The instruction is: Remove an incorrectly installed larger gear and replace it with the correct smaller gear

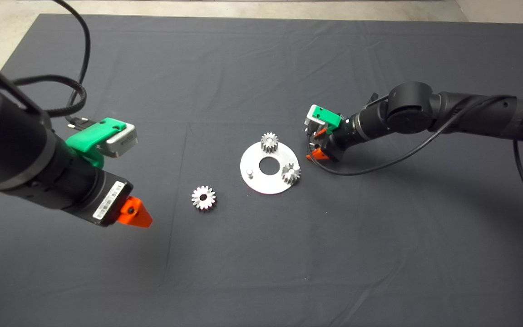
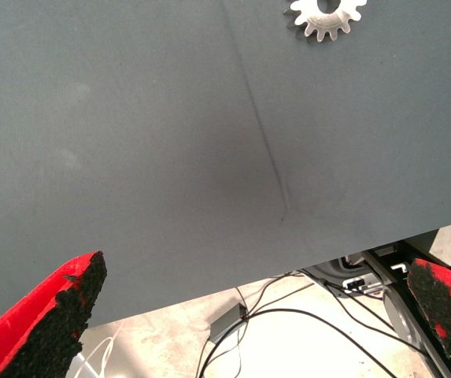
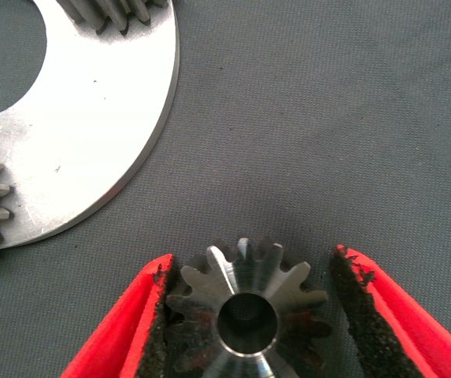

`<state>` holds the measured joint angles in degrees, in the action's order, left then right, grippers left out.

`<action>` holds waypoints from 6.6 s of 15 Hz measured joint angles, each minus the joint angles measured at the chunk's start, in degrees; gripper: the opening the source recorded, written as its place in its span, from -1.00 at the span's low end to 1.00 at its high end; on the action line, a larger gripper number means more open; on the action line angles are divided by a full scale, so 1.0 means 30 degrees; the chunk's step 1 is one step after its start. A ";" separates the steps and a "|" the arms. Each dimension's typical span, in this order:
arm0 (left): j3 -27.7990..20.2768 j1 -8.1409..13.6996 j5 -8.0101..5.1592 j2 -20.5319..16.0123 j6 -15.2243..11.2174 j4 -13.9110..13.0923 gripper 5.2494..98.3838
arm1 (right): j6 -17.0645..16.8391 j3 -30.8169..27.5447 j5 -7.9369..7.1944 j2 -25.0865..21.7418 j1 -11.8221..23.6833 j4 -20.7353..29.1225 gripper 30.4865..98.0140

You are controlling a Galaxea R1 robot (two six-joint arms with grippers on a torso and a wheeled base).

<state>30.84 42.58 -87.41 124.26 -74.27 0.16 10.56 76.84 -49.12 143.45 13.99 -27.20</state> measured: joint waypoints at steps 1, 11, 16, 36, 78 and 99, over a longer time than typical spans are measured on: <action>0.0000 0.0000 0.0000 -0.0008 -0.0003 0.0000 1.00 | 0.0006 0.0000 -0.0028 0.0014 0.0000 0.0000 -0.39; 0.0000 0.0000 0.0000 -0.0045 -0.0003 0.0000 1.00 | 0.0284 -0.0016 -0.0064 0.0009 0.0008 0.0008 -0.61; 0.0000 0.0000 0.0000 -0.0045 -0.0003 -0.0007 1.00 | 0.0809 -0.0053 -0.0057 -0.0260 0.0037 0.0008 -0.64; -0.0441 -0.0008 0.1023 -0.1894 0.0025 -0.0069 1.00 | 0.4372 -0.3790 -0.2588 0.2249 0.6012 0.4429 -0.66; -0.0662 -0.0268 0.1077 -0.1341 0.0005 -0.0122 1.00 | 0.7310 -0.4047 -0.6221 0.5876 0.1638 -0.2011 -0.66; -0.0662 -0.0276 0.1122 -0.0829 0.0013 -0.0122 1.00 | 0.7310 -0.2479 -0.6396 0.7318 0.1024 -0.2885 -0.67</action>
<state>28.86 41.75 -84.04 121.77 -74.23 -0.21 32.49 69.40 -68.30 165.40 17.07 -35.85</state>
